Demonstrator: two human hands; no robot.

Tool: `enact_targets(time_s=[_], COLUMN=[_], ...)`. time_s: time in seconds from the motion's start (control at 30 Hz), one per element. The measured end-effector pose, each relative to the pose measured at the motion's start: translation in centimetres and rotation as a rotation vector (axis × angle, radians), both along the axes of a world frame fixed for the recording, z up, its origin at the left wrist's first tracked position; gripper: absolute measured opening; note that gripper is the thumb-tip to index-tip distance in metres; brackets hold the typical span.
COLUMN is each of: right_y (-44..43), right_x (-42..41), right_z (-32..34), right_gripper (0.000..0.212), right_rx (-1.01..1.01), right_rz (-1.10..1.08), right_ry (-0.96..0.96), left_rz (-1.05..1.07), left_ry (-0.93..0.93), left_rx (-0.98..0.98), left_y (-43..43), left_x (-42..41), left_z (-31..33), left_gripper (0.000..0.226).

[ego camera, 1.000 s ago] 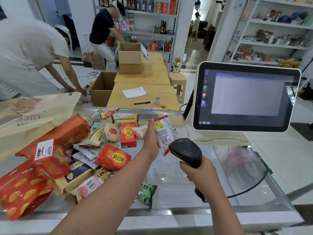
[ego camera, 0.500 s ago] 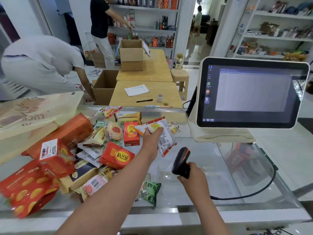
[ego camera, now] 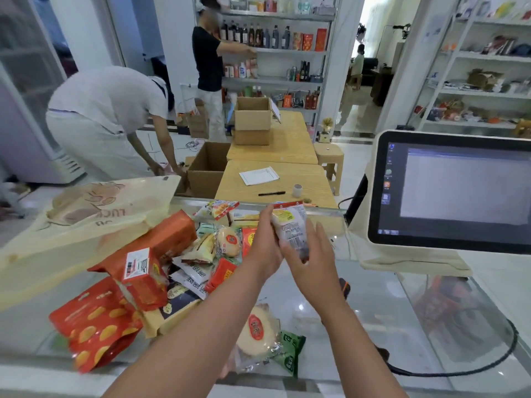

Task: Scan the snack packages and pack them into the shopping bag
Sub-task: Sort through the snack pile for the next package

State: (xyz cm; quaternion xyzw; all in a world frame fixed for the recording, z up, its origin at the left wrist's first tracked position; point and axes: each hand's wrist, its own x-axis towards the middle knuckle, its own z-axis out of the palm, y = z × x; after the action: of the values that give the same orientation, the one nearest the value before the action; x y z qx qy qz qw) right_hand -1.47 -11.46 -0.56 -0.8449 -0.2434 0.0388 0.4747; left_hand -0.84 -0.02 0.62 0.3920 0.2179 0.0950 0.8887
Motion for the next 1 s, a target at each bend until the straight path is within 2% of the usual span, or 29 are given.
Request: enact_targets(time_s=[0.07, 0.17, 0.27, 0.37, 0.47, 0.53, 0.63, 0.7, 0.8, 0.87, 1.0], right_y=[2.5, 5.8, 8.6, 11.6, 14.3, 16.0, 17.8, 18.8, 20.4, 21.5, 23.1], right_x=[-0.2, -1.4, -3.0, -5.0, -7.3, -9.0, -11.4, -12.8, -14.6, -15.7, -17.9], right_z=[0.6, 1.7, 3.0, 4.6, 5.7, 6.0, 5.9, 5.9, 5.7, 5.3, 4.7], right_gripper=[0.072, 0.065, 0.053, 0.04, 0.034, 0.034, 0.041, 0.029, 0.031, 0.029, 0.025], right_rx=[0.076, 0.331, 0.49, 0.653, 0.737, 0.703, 0.632, 0.602, 0.575, 0.555, 0.502], right_rz=[0.091, 0.064, 0.082, 0.184, 0.337, 0.405, 0.419, 0.432, 0.434, 0.448, 0.475], right_ry=[0.02, 0.056, 0.18, 0.441, 0.771, 0.89, 0.966, 0.989, 0.994, 0.955, 0.933], left_rz=[-0.025, 0.013, 0.123, 0.472, 0.676, 0.634, 0.549, 0.524, 0.467, 0.442, 0.553], left_ry=[-0.033, -0.12, -0.075, 0.077, 0.279, 0.51, 0.803, 0.933, 1.041, 0.996, 0.584], left_rx=[0.049, 0.115, 0.39, 0.762, 1.159, 1.386, 1.542, 1.621, 1.745, 1.835, 2.088], left_y=[1.1, 3.5, 6.5, 10.4, 15.0, 18.2, 22.5, 24.9, 27.8, 29.8, 34.3], left_x=[-1.5, -4.3, -7.5, -11.7, -16.9, -20.0, -23.9, -25.5, -26.8, -27.0, -27.1], left_z=[1.6, 4.3, 6.6, 7.3, 6.4, 4.8, 1.2, -1.1, -3.8, -4.7, -3.3], left_gripper=[0.061, 0.057, 0.048, 0.022, 0.024, 0.035, 0.051, 0.059, 0.069, 0.065, 0.043])
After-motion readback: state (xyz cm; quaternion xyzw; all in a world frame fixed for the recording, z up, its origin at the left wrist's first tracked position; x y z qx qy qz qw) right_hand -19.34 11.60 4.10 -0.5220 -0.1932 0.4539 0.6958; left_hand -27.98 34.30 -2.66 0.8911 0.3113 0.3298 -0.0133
